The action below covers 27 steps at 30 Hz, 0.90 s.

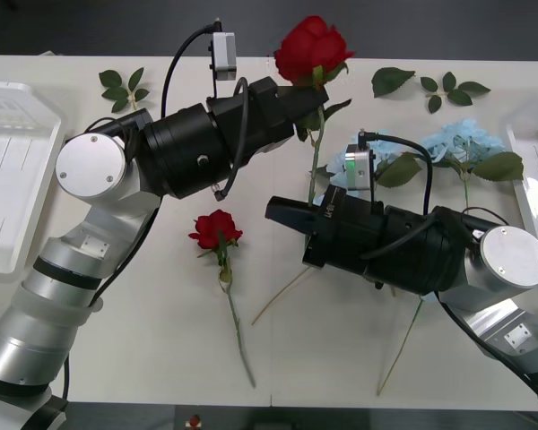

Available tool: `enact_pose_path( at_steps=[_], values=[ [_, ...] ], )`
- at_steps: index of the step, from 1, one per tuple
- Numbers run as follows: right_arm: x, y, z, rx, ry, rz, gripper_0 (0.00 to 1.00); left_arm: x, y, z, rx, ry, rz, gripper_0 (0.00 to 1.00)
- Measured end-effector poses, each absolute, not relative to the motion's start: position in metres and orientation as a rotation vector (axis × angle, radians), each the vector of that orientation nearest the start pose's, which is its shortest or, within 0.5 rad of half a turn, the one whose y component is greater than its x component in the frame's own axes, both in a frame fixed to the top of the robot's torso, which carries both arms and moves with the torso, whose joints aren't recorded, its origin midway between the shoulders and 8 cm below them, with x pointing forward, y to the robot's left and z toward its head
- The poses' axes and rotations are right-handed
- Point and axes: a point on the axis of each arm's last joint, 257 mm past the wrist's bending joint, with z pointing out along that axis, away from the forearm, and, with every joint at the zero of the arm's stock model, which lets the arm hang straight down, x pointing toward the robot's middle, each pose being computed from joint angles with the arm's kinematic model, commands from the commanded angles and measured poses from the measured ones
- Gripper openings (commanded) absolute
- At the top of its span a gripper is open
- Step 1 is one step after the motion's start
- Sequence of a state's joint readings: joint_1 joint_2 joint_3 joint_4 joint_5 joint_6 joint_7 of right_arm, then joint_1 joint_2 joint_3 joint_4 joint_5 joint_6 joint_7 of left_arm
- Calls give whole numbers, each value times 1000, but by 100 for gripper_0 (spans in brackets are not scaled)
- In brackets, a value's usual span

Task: Put the red flowers into the right box and the blue flowers into the left box

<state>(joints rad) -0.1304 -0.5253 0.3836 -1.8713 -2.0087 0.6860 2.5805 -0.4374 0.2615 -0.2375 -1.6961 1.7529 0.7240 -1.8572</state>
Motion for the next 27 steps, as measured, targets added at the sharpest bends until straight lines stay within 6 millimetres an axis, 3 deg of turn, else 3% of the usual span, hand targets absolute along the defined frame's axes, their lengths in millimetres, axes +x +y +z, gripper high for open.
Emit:
enact_pose_path(
  at_steps=[7,13,17,22,27],
  values=[
    [384,9,-119,-672,1488,1245,0,452,-39,-35,323,1643,-1666,100],
    [384,9,-120,-674,1490,1243,0,427,8,-68,377,1786,-1701,100],
    [389,3,-122,-667,1501,1218,0,402,45,-105,449,1929,-1670,100],
    [396,-18,-135,-691,1550,1150,0,377,91,-134,485,2055,-1630,100],
    [417,-61,-146,-688,1619,1016,0,368,132,-176,521,2215,-1460,100]
  ],
)
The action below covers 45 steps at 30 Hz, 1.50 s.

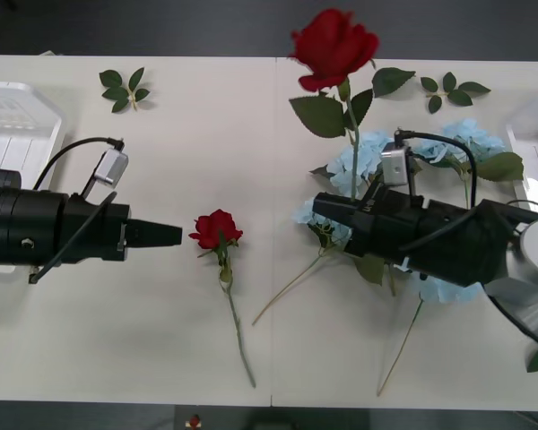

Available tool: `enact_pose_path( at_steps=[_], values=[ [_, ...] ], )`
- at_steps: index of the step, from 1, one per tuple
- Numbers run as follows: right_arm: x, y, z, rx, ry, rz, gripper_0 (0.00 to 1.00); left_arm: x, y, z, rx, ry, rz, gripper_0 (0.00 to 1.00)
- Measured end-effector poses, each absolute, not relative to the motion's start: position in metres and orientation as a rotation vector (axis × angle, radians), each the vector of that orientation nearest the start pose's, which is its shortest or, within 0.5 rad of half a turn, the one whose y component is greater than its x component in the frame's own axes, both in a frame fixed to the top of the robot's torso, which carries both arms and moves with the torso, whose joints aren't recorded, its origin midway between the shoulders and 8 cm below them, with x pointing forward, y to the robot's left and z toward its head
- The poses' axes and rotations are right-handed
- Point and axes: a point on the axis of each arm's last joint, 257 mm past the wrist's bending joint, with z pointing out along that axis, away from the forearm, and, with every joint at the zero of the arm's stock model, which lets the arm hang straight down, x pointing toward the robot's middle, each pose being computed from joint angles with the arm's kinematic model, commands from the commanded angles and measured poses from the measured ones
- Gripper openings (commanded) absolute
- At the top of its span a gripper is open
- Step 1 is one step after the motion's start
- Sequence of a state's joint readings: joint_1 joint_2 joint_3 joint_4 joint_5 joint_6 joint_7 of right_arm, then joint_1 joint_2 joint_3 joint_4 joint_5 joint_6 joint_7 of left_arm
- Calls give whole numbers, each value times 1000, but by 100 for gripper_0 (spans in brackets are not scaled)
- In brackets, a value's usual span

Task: Put the red flowers into the right box and the blue flowers into the left box

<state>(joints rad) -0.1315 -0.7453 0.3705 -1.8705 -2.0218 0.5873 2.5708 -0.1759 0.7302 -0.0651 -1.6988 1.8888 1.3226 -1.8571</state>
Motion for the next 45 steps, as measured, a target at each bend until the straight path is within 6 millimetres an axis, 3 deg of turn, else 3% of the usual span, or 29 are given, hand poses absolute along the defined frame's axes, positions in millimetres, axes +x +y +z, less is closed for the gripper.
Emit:
enact_pose_path(
  at_steps=[6,10,13,15,20,25,29,31,34,43,45],
  values=[
    [438,-135,-146,-636,1741,901,0,382,167,-224,465,2408,-1208,100],
    [455,-209,-153,-576,1870,792,0,397,180,-246,231,2550,-1114,100],
    [469,-269,-152,-497,1952,702,0,412,181,-255,228,2560,-1007,100],
    [479,-314,-152,-433,1999,626,0,424,179,-260,211,2565,-939,100],
    [493,-427,-160,-278,2089,413,0,446,162,-258,-86,2586,-859,100],
    [489,-522,-176,-157,2151,211,0,447,138,-262,37,2556,-651,100],
    [479,-586,-184,-115,2182,19,0,438,119,-276,-115,2585,-585,100],
    [479,-608,-182,-98,2171,-62,0,438,116,-285,-171,2578,-535,100],
    [477,-630,-185,-77,2158,-147,0,439,111,-296,-88,2551,-441,100],
    [484,-661,-219,-37,2131,-311,1,444,115,-322,-85,2507,-283,100],
    [490,-663,-222,-34,2119,-337,27,448,117,-328,-99,2504,-278,100]
  ],
)
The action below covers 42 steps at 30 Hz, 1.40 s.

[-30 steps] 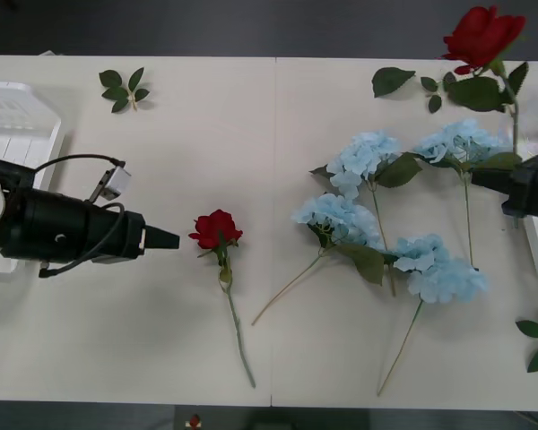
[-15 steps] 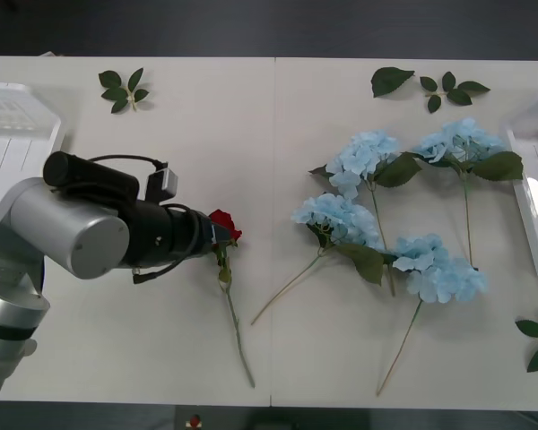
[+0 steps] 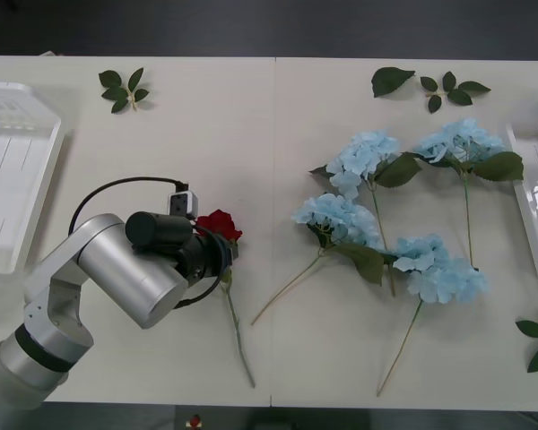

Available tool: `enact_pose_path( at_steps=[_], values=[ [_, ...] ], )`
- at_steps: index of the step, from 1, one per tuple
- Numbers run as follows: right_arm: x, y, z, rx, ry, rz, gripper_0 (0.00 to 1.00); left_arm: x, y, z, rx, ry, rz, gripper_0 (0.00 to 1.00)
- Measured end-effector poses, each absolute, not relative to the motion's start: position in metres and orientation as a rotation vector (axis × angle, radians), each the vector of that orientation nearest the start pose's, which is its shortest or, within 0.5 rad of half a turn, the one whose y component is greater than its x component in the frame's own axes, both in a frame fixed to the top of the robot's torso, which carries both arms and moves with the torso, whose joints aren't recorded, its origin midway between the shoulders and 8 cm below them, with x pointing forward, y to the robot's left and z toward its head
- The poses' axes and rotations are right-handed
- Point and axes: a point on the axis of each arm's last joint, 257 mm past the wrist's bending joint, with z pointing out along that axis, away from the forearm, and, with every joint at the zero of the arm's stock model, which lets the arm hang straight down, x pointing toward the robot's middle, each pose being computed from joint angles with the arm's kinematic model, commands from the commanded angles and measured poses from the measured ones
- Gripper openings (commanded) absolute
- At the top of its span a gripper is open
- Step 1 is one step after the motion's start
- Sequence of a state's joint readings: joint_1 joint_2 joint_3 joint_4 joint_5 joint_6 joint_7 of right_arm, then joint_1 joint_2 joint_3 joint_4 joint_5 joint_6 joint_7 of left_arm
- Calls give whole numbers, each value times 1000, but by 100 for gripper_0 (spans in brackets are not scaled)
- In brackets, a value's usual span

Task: Put the red flowers into the right box and the blue flowers into the left box

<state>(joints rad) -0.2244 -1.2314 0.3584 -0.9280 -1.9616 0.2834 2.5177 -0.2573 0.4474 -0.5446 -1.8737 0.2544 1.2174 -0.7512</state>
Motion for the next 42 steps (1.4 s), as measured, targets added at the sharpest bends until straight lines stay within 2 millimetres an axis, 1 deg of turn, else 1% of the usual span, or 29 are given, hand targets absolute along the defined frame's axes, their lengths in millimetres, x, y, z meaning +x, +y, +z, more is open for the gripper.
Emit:
enact_pose_path(
  at_steps=[1,2,3,4,7,8,9,10,11,13,15,16,17,18,19,22,24,26,28,30,33,35,38,40,42],
  values=[
    [492,-663,-224,-34,2115,-346,41,449,118,-332,-107,2504,-277,100],
    [495,-663,-224,-35,2113,-353,52,451,118,-335,-113,2505,-276,100],
    [497,-663,-224,-40,2112,-359,56,452,118,-338,-118,2505,-274,100],
    [499,-664,-224,-51,2114,-371,63,454,118,-341,-123,2506,-270,100],
    [504,-664,-221,-88,2125,-391,63,460,117,-344,-129,2502,-263,100],
    [505,-664,-220,-96,2127,-393,74,463,116,-344,-130,2499,-263,92],
    [507,-662,-219,-107,2132,-392,74,466,115,-343,-130,2494,-267,89],
    [507,-660,-220,-120,2140,-385,75,469,114,-343,-130,2488,-270,82],
    [508,-656,-221,-128,2150,-370,75,472,114,-343,-130,2483,-271,78],
    [508,-649,-225,-138,2169,-339,75,476,115,-343,-130,2477,-265,71],
    [507,-642,-228,-138,2185,-299,76,481,119,-343,-128,2467,-249,50],
    [506,-637,-231,-135,2196,-273,76,483,121,-344,-127,2462,-242,34],
    [505,-632,-233,-133,2207,-239,76,483,122,-345,-128,2462,-238,24],
    [503,-626,-235,-134,2220,-206,77,484,123,-347,-129,2462,-237,6],
    [503,-621,-236,-138,2228,-181,77,484,124,-348,-131,2464,-235,0],
    [503,-599,-232,-151,2253,-91,80,484,124,-349,-129,2465,-232,0],
    [506,-576,-224,-138,2268,0,80,484,124,-349,-126,2465,-231,0],
    [511,-553,-212,-127,2267,77,81,484,124,-349,-126,2466,-232,0],
    [516,-525,-199,-138,2263,150,81,482,121,-348,-126,2468,-249,0],
    [520,-492,-187,-162,2257,224,81,478,112,-345,-127,2480,-292,0],
    [520,-437,-172,-165,2268,349,81,463,99,-331,-111,2515,-355,0],
    [517,-406,-165,-145,2285,404,82,454,92,-314,-86,2521,-396,0],
    [512,-369,-160,-84,2307,477,83,445,81,-276,-70,2502,-508,0],
    [510,-356,-159,-91,2316,466,83,445,77,-247,-81,2466,-596,0],
    [507,-351,-162,-101,2333,434,84,446,76,-219,-90,2419,-678,0]
  ],
)
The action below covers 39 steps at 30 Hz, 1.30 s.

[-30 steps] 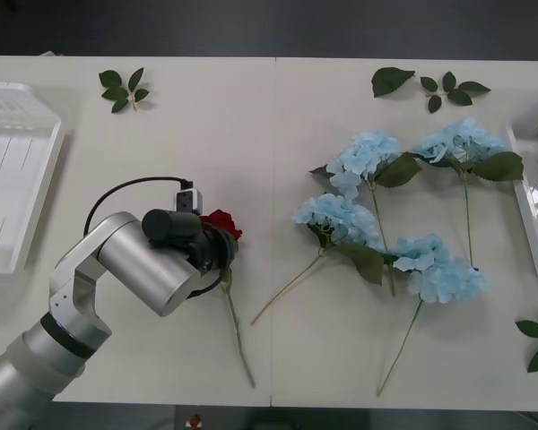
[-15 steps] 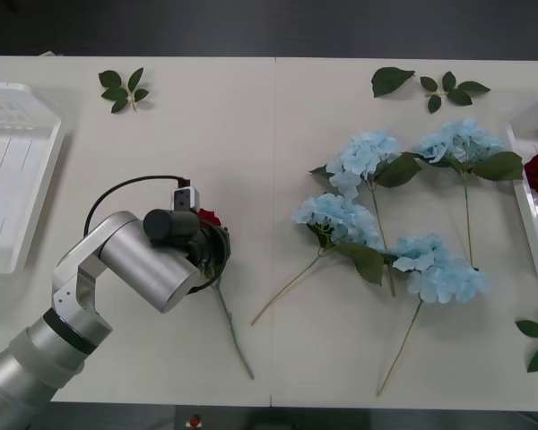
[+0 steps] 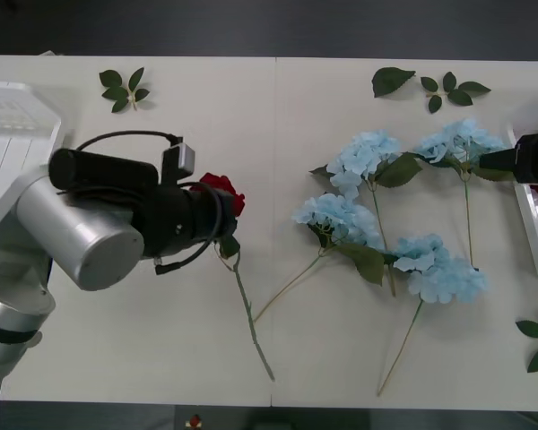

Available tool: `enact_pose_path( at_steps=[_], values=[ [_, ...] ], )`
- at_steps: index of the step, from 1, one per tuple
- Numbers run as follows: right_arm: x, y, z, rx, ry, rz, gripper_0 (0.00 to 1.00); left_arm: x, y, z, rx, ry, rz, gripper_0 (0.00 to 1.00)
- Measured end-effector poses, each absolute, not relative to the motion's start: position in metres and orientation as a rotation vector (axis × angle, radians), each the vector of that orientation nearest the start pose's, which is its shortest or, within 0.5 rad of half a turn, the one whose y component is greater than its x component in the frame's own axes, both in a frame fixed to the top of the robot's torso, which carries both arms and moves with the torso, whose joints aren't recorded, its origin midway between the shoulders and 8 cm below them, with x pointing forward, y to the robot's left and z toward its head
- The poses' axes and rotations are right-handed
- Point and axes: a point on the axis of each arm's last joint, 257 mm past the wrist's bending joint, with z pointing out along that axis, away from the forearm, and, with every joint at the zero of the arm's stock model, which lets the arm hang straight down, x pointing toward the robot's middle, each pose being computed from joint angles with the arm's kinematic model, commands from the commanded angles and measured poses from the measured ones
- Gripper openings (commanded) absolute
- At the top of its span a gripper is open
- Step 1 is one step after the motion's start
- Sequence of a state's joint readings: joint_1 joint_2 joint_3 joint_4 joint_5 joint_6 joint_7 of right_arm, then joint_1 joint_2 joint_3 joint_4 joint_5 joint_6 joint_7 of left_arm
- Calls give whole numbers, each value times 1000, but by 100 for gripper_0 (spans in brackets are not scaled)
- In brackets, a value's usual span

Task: Put the red flowers into the right box and the blue flowers into the left box

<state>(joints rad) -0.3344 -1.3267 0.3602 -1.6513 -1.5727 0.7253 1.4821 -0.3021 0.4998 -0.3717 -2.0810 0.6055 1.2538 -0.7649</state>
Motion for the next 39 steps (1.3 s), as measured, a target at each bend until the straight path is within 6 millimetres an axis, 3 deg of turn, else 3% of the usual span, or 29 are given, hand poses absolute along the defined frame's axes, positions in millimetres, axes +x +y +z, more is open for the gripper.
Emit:
enact_pose_path(
  at_steps=[5,8,13,16,22,26,29,32,36,39],
  values=[
    [504,-359,-197,-45,2429,291,84,455,49,-150,-87,2203,-977,0],
    [507,-354,-212,-27,2488,238,83,458,35,-119,-57,2072,-1104,0],
    [536,-348,-222,75,2506,207,84,448,16,-78,29,1912,-1281,0],
    [554,-356,-231,73,2503,114,84,444,12,-61,25,1849,-1391,0],
    [570,-348,-262,-21,2503,23,84,425,1,-56,213,1790,-1454,0],
    [562,-345,-277,-56,2529,5,84,410,9,-90,323,1934,-1459,0],
    [561,-346,-279,-53,2531,6,84,408,28,-102,375,1991,-1456,0],
    [561,-346,-279,-53,2531,6,84,413,40,-101,492,1918,-1393,0],
    [559,-340,-280,-38,2540,41,86,413,37,-100,577,1823,-1389,0],
    [552,-325,-273,-7,2557,155,87,415,29,-104,549,1795,-1436,0]
  ],
)
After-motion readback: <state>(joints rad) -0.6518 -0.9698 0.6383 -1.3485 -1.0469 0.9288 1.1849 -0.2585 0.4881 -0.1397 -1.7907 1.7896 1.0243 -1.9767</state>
